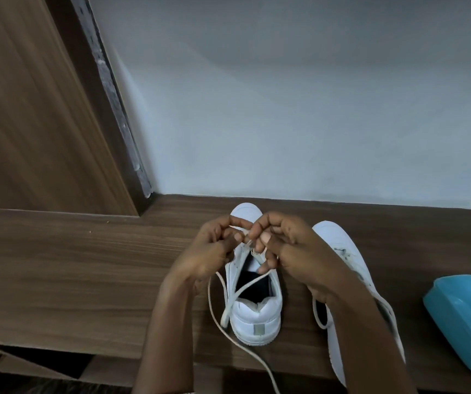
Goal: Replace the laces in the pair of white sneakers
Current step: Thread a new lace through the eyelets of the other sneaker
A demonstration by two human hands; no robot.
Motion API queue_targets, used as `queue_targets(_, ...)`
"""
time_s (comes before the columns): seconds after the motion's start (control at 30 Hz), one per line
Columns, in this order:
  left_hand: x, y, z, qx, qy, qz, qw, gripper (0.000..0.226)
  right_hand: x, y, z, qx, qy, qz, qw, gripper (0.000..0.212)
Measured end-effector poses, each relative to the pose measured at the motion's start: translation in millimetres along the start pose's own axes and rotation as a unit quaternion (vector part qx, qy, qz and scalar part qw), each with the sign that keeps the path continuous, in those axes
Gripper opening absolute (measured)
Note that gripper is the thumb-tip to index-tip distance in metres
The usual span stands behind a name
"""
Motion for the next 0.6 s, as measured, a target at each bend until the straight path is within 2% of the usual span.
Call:
queue_targets(0.1, 5, -3, -4, -0.014, 0.048, 0.017, 0.999, 0.020, -2, -8, 6, -0.050, -0.068, -0.094, 0.992, 0.023)
queue_targets(0.17, 2, -5, -6, 0.003, 0.049, 0.030, 0.998, 0.022, -4, -16, 11, -0.071, -0.126, -0.135, 0.980, 0.021)
queue_targets(0.3, -5, -2, -4, 0.032, 0.022, 0.059, 0.997, 0.021, 3, -32, 16, -0.079, -0.160, -0.115, 0.977, 0.015)
queue_targets(0.5, -6, -2, -1, 0.076, 0.017, 0.105, 0.991, 0.013, 11, -40, 23, -0.024, -0.120, -0.022, 0.992, 0.014)
queue_targets(0.6, -11, 2, 1, 0.096, -0.001, 0.184, 0.978, 0.012, 11, -41, 25, -0.011, -0.143, 0.015, 0.990, 0.014)
Point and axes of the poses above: each hand's wrist, its own z-axis towards the middle knuckle, its own x-axis out of the palm, y = z × x, the point moved 2 cm from there along z, towards the middle knuckle, and after that the axes turned 9 degrees about y, right-handed, at the moved point
